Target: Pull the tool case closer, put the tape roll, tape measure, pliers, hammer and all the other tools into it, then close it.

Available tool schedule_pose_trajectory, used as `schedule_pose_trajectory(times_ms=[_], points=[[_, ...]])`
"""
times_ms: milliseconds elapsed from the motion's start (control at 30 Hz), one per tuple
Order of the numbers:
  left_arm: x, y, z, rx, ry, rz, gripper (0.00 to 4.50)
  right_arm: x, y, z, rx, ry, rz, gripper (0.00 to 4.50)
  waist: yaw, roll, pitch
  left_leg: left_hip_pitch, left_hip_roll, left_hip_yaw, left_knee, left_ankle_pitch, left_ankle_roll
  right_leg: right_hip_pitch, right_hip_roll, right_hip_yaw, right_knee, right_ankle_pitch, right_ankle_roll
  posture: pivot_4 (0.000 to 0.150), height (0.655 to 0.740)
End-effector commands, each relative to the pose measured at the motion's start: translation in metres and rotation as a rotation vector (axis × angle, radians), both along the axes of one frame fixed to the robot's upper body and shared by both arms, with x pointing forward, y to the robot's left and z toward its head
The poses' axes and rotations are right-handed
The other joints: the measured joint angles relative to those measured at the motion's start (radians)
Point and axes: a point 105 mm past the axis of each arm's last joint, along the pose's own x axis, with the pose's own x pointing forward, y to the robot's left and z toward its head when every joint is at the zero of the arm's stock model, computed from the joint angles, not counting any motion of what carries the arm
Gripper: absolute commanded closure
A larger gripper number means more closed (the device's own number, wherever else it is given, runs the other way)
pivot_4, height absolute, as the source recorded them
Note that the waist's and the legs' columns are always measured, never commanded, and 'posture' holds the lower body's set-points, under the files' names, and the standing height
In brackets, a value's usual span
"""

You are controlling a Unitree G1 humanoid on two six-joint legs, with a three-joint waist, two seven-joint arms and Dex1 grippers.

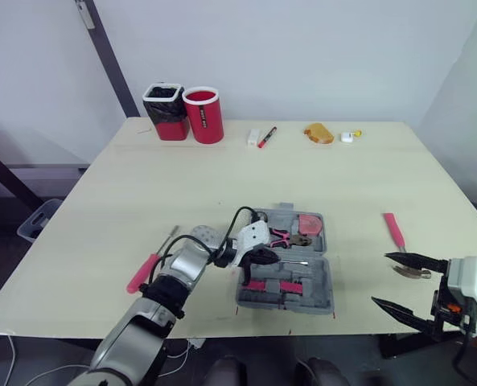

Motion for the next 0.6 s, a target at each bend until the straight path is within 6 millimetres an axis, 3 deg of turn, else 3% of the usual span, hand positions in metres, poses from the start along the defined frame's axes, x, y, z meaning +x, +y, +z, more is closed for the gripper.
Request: schedule_pose_trajectory(times_ms=[33, 200, 300, 433, 500, 600], points=[[-0.005, 0.015, -0.029, 0.141, 0.048, 0.015, 4.46, 0.0, 0.004, 0.007, -0.002, -0.025, 0.017, 0.0, 0.0, 0.0, -0.003, 0.001, 0.0, 0.0, 0.0, 0.0, 0.0, 0.0, 0.0, 0.0, 0.0, 0.0, 0.0, 0.15, 0.74], [-0.014, 0.016, -0.039, 0.164, 0.065, -0.013, 4.46, 0.001, 0.006, 0.006, -0.001, -0.023, 0.021, 0.0, 0.0, 0.001, -0.011, 0.002, 0.0, 0.0, 0.0, 0.0, 0.0, 0.001, 0.0, 0.0, 0.0, 0.0, 0.0, 0.15, 0.74], [-0.012, 0.01, -0.03, 0.078, 0.071, 0.012, 4.46, 0.002, 0.007, 0.006, 0.002, -0.023, 0.022, 0.0, -0.001, 0.002, -0.014, 0.002, 0.0, 0.0, 0.0, 0.0, 0.0, 0.001, 0.0, 0.0, 0.0, 0.0, 0.0, 0.15, 0.74], [-0.003, 0.003, 0.021, -0.276, 0.07, 0.147, 4.46, 0.013, 0.014, 0.007, 0.072, -0.026, -0.033, 0.0, -0.006, 0.002, -0.014, 0.001, 0.001, 0.001, 0.0, 0.0, 0.0, 0.0, 0.0, 0.0, 0.0, 0.0, 0.0, 0.15, 0.74], [0.004, 0.017, 0.048, -0.432, -0.021, 0.29, 4.46, 0.027, 0.021, 0.006, 0.136, -0.032, -0.098, 0.0, -0.009, 0.0, -0.013, 0.0, 0.001, 0.0, 0.0, 0.0, 0.0, -0.001, 0.0, 0.0, 0.0, 0.0, 0.0, 0.15, 0.74], [0.009, 0.037, 0.063, -0.547, -0.069, 0.485, 4.46, 0.042, 0.025, 0.004, 0.193, -0.025, -0.164, 0.0, -0.006, 0.0, -0.011, 0.0, 0.002, -0.005, 0.0, 0.0, 0.0, -0.001, 0.0, 0.0, 0.001, 0.0, 0.0, 0.15, 0.74]])
